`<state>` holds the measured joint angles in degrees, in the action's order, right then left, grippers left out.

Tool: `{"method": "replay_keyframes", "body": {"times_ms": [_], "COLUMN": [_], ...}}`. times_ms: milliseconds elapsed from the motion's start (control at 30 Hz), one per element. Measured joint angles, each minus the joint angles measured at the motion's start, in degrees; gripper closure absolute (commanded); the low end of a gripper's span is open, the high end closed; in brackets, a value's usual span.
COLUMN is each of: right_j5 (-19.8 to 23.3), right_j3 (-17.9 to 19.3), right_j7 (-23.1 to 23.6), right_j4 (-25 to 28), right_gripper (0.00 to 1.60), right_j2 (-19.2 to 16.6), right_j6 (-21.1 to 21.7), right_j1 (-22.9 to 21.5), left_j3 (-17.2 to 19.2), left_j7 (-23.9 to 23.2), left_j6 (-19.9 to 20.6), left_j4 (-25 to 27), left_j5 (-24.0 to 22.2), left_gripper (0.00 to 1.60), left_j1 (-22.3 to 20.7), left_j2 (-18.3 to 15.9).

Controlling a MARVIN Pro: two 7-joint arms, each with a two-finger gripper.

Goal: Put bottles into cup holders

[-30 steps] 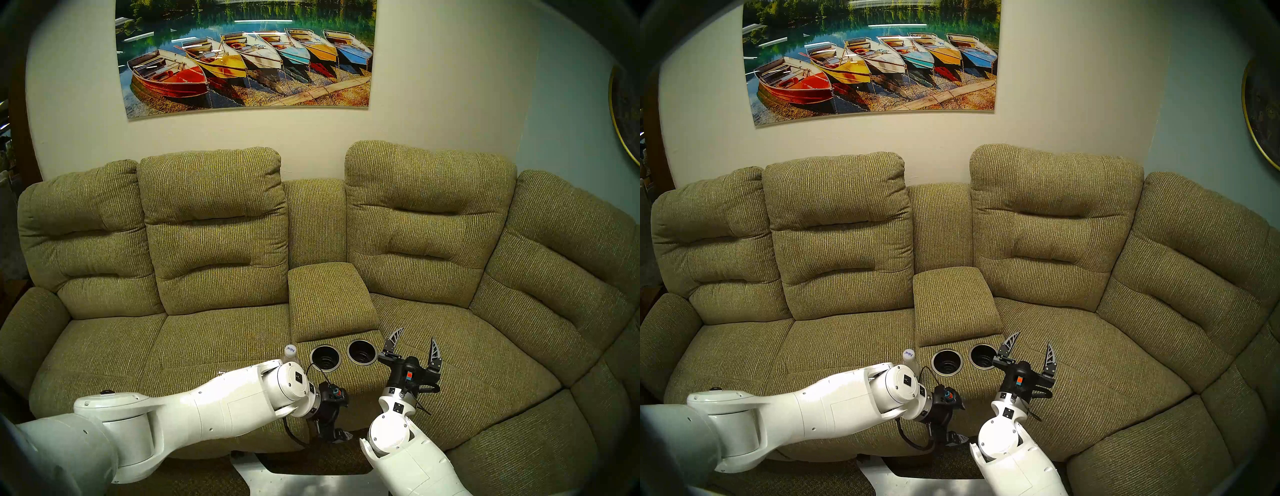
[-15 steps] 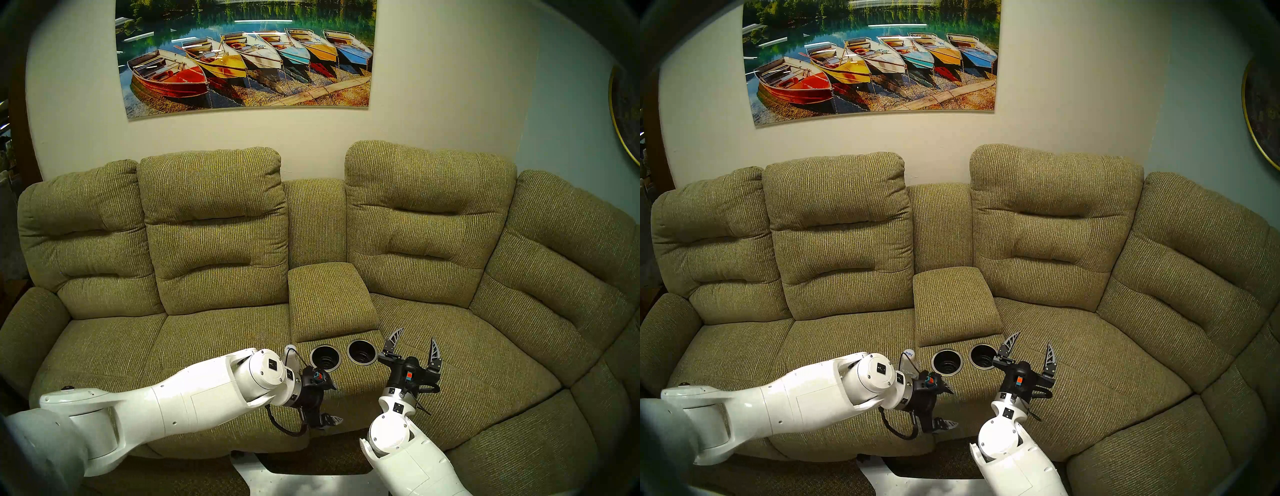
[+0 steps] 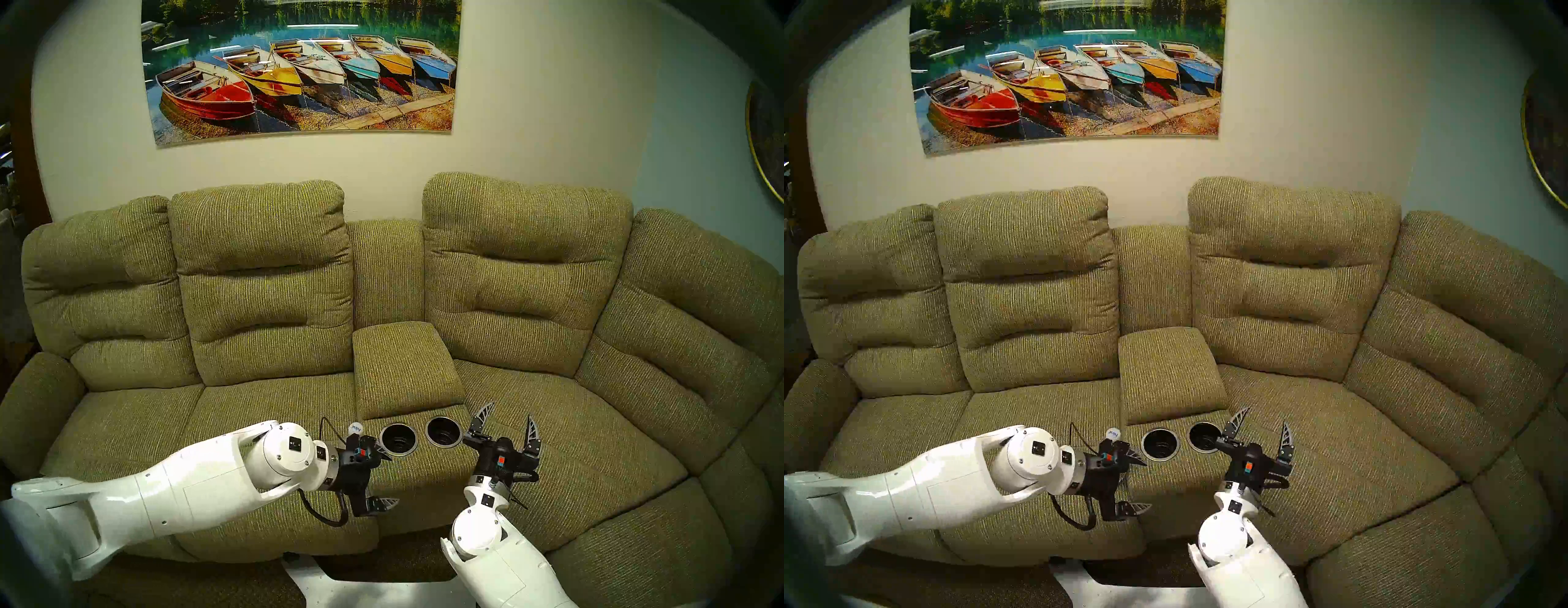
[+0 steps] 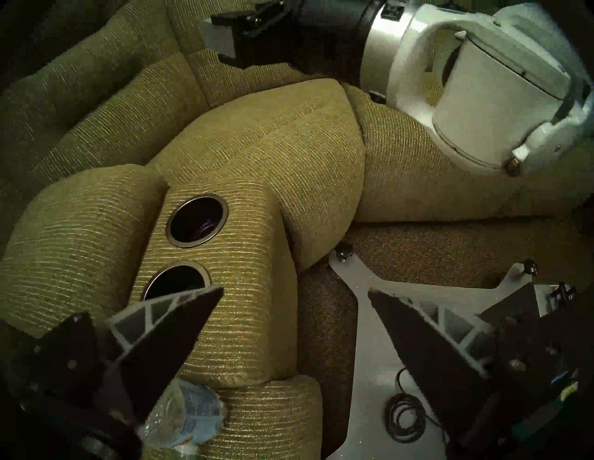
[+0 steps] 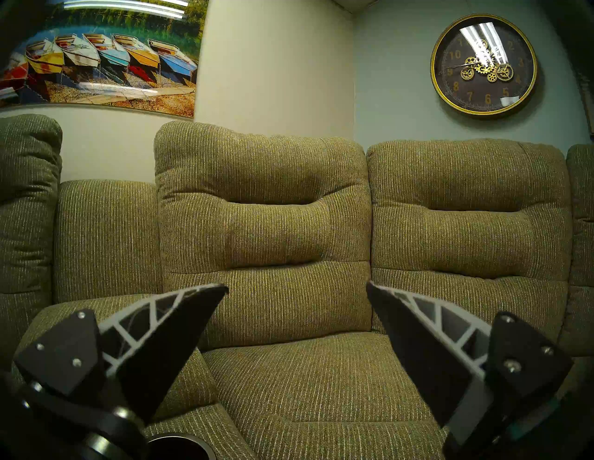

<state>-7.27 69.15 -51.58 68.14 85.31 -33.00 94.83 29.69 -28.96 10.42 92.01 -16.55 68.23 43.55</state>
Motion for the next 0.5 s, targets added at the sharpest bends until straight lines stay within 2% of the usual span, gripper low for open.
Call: {"method": "replay_keyframes", "body": {"times_ms": [267,500], "right_j5": [0.0,0.0], "right_j3": [0.0,0.0], "right_j7": [0.0,0.0], "right_j4": [0.0,0.0], "right_gripper": [0.0,0.0], "right_j2": [0.0,0.0], "right_j6": [0.0,0.0], "right_j1": [0.0,0.0], "left_j3": [5.4,8.9], "left_j7": [2.6,8.0], "left_j6": [-1.0,-3.5], "left_j4": [4.5,8.3], "left_j5": [-0.4,-2.2], "left_gripper": [0.0,0.0], "left_j1": [5.6,10.8], "left_j2": [-5.6,-10.7]}}
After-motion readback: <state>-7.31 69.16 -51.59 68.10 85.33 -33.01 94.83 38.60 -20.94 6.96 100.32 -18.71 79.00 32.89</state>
